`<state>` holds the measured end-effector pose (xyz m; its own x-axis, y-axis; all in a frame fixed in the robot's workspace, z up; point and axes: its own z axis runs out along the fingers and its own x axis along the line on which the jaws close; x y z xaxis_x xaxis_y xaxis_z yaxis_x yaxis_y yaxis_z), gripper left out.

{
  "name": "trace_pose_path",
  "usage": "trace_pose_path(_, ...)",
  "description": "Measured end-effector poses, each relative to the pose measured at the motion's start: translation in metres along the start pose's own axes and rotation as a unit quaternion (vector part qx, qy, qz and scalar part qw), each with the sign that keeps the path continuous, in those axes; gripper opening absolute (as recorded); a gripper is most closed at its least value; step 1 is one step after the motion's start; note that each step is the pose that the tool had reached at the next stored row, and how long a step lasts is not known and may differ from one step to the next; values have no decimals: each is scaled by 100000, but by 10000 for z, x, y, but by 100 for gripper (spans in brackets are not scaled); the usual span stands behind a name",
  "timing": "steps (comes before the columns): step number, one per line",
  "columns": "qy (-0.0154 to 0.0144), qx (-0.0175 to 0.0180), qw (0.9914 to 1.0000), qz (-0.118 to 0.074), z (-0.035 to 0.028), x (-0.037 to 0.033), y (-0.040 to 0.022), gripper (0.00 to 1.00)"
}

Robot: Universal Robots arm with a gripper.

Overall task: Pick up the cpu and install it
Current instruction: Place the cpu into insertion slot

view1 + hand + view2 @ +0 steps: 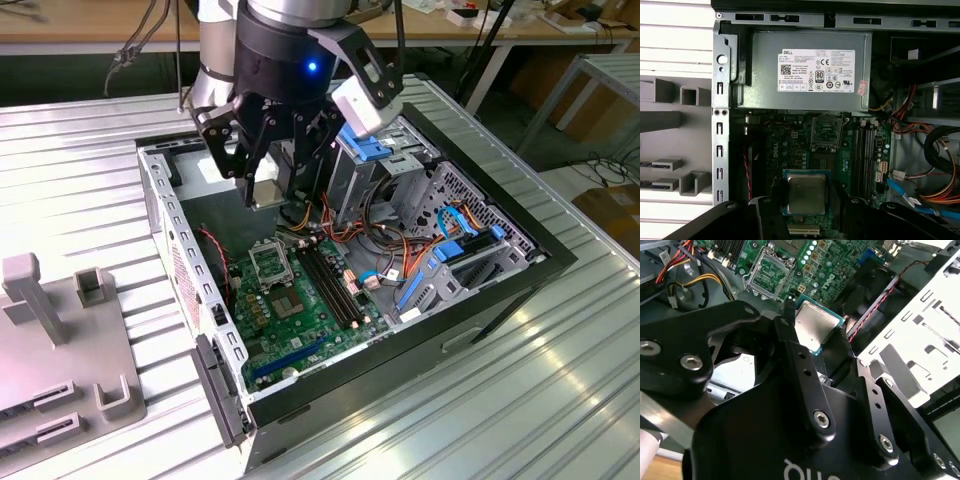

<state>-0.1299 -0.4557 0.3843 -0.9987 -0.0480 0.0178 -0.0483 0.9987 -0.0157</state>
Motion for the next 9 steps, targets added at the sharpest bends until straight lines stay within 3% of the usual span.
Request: trace_pose_path(9,-2,-1,100000,-8,8,-17,-3,47)
